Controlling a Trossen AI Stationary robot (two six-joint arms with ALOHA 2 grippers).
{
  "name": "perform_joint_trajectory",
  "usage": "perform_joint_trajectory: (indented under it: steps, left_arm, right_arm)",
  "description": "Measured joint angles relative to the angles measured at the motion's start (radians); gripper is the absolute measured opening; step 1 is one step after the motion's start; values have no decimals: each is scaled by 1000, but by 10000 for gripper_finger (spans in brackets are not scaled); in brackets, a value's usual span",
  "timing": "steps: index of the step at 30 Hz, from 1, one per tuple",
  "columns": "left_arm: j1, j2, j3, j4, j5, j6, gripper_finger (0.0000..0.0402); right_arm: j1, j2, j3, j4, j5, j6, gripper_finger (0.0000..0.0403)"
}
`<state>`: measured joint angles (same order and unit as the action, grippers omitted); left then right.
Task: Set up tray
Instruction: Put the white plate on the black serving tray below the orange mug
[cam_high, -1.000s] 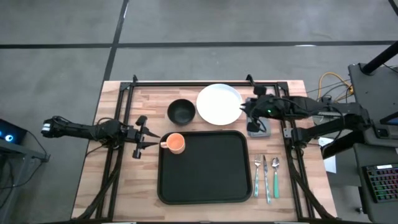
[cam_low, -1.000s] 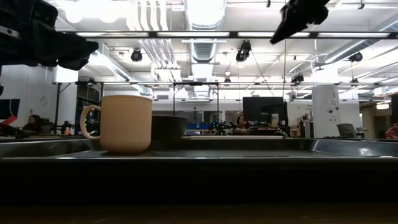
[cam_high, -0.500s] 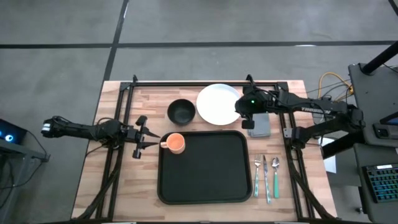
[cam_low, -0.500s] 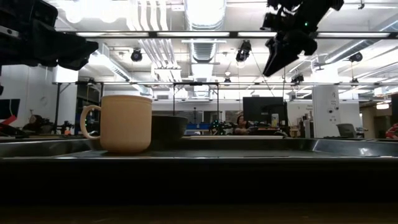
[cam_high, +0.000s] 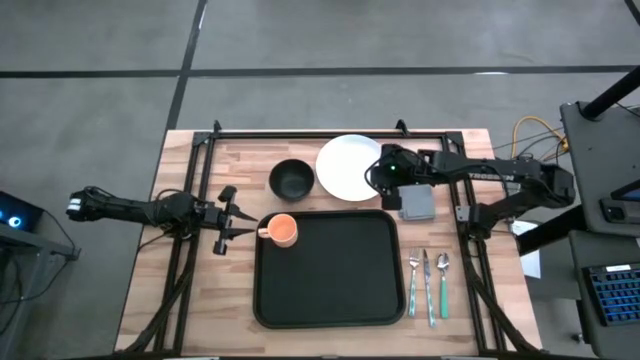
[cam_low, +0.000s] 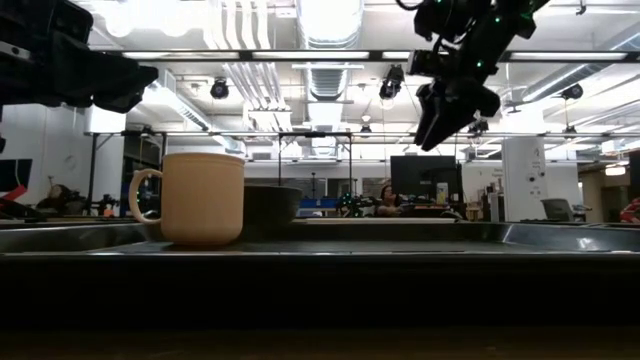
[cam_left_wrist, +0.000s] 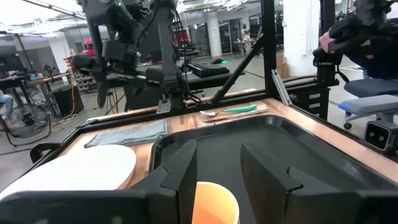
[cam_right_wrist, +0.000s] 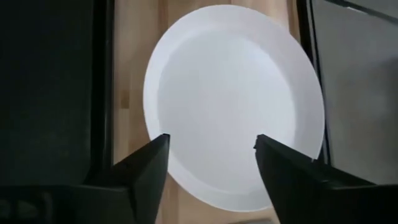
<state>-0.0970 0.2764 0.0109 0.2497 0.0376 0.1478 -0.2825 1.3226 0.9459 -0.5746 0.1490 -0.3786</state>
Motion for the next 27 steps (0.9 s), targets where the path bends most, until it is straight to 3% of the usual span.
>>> perform_joint_trajectory:
  steps: [8,18,27]
  left_arm:
    - [0,0,0,0,0,0,105]
    - [0,0,0,0,0,0,105]
    - [0,0,0,0,0,0,105]
  right_arm:
    - [0,119,-2,17,0,1,263]
    - [-2,266,-2,35,0,-18,241]
    - [-2,309,-7,42,0,-21,224]
